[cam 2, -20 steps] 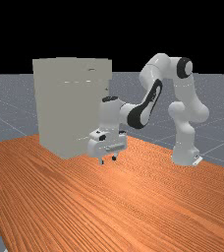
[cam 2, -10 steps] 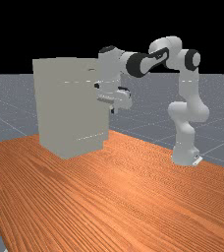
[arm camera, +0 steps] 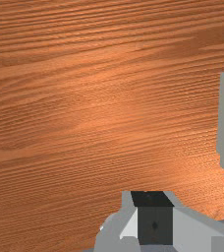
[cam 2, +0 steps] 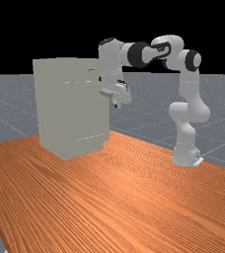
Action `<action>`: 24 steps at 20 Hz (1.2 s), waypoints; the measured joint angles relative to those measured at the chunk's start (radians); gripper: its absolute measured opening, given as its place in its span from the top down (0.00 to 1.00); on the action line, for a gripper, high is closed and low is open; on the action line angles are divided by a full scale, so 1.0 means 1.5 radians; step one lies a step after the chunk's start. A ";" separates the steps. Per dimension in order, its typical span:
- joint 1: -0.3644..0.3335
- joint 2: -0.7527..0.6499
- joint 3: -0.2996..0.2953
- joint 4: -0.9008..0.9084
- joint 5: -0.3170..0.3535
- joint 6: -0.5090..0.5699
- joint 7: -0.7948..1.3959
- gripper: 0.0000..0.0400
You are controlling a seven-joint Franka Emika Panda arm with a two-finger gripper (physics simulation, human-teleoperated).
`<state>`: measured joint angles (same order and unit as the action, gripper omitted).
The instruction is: Open the drawer
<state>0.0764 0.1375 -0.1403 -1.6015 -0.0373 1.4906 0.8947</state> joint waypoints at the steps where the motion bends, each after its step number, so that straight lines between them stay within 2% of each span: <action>1: -0.001 -0.010 -0.001 0.028 -0.004 0.000 -0.002 1.00; 6: -0.033 -0.056 -0.039 0.143 -0.020 -0.013 -0.060 1.00; 7: -0.046 -0.053 -0.051 0.178 -0.020 -0.021 -0.067 0.61; 8: -0.060 -0.047 -0.063 0.212 -0.020 -0.029 -0.072 0.37; 9: -0.074 -0.036 -0.076 0.245 -0.026 -0.038 -0.076 0.22; 11: -0.099 -0.009 -0.096 0.323 -0.042 -0.059 -0.084 0.08; 13: -0.120 0.017 -0.112 0.392 -0.050 -0.074 -0.101 0.03; 17: -0.160 0.078 -0.138 0.499 -0.054 -0.084 -0.114 0.00; 24: -0.200 0.141 -0.162 0.523 -0.066 -0.041 -0.112 0.00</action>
<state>-0.2231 0.3484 -0.3833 -0.8169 -0.1370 1.4295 0.7261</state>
